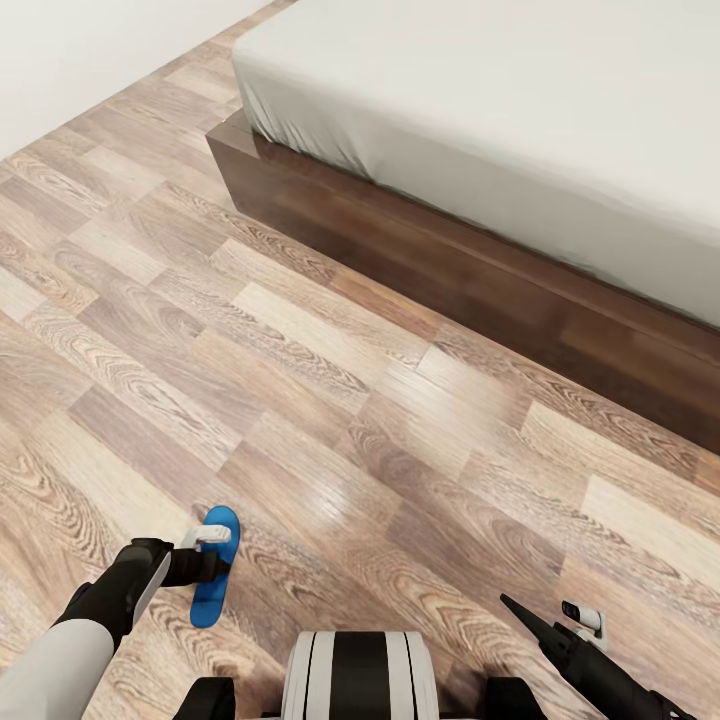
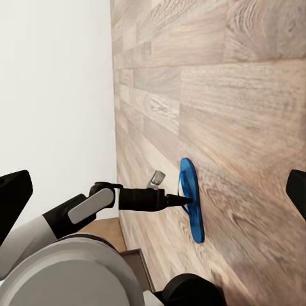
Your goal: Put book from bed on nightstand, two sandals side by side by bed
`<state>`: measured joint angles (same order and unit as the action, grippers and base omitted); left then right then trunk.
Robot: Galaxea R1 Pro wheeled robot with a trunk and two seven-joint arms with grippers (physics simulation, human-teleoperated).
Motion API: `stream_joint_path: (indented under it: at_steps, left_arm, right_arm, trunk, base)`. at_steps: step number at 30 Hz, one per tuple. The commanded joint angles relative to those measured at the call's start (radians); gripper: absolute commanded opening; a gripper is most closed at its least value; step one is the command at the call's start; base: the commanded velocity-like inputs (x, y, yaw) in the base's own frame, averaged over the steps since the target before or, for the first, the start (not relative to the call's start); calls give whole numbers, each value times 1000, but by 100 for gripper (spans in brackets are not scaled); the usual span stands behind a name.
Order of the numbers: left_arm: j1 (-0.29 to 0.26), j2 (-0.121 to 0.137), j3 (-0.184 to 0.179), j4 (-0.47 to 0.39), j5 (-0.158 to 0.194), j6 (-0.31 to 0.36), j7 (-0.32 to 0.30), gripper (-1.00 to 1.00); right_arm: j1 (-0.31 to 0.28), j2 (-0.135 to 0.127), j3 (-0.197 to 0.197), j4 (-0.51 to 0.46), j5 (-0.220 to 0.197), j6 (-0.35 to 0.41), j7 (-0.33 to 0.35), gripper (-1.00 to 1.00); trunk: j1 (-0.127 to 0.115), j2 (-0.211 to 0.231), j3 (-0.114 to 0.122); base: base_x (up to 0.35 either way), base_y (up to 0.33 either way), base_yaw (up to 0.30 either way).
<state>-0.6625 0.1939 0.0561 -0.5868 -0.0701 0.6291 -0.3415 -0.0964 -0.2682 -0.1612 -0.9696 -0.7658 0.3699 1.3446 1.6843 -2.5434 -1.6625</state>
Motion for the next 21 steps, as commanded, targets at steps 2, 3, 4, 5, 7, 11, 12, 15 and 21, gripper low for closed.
stream_joint_path:
  at_steps: [2, 3, 4, 5, 7, 11, 12, 15, 21]
  left_arm:
    - [0, -1, 5, 1, -10, 2, -7, -100]
    - [0, -1, 5, 2, -10, 2, -8, -100]
    - [0, -1, 5, 2, -10, 2, -8, -100]
    - [0, -1, 5, 3, -10, 2, -8, -100]
    - [0, -1, 5, 3, -10, 2, -8, -100]
    - [0, -1, 5, 5, -10, 3, -5, -100]
    - [0, -1, 5, 7, -10, 3, -5, -100]
    - [0, -1, 5, 10, -10, 3, -5, -100]
    - [0, -1, 5, 14, -10, 4, -8, -100]
  right_arm:
    - [0, 0, 0, 0, -4, 10, 2, 100]
    - [0, 0, 0, 0, -4, 10, 2, 100]
    - [0, 0, 0, 0, -4, 10, 2, 100]
    - [0, 0, 0, 0, -4, 10, 2, 100]
    - [0, 0, 0, 0, -4, 10, 2, 100]
    - [0, 0, 0, 2, -3, 12, 1, 100]
    - [0, 0, 0, 2, -3, 12, 1, 100]
    - [0, 0, 0, 2, -3, 12, 1, 100]
    - [0, 0, 0, 2, -3, 12, 1, 100]
  trunk:
    - [0, 0, -1]
    - [0, 0, -1]
    - [0, 0, -1]
    - [0, 0, -1]
    - [0, 0, -1]
    - [0, 0, -1]
    - [0, 0, -1]
    - [0, 0, -1]
    - [-2, 1, 15]
  base:
    - [0, 0, 0]
    - [0, 0, 0]
    - [0, 0, 0]
    - [0, 0, 0]
    - [0, 0, 0]
    - [0, 0, 0]
    - [0, 0, 0]
    - [0, 0, 0]
    - [0, 0, 0]
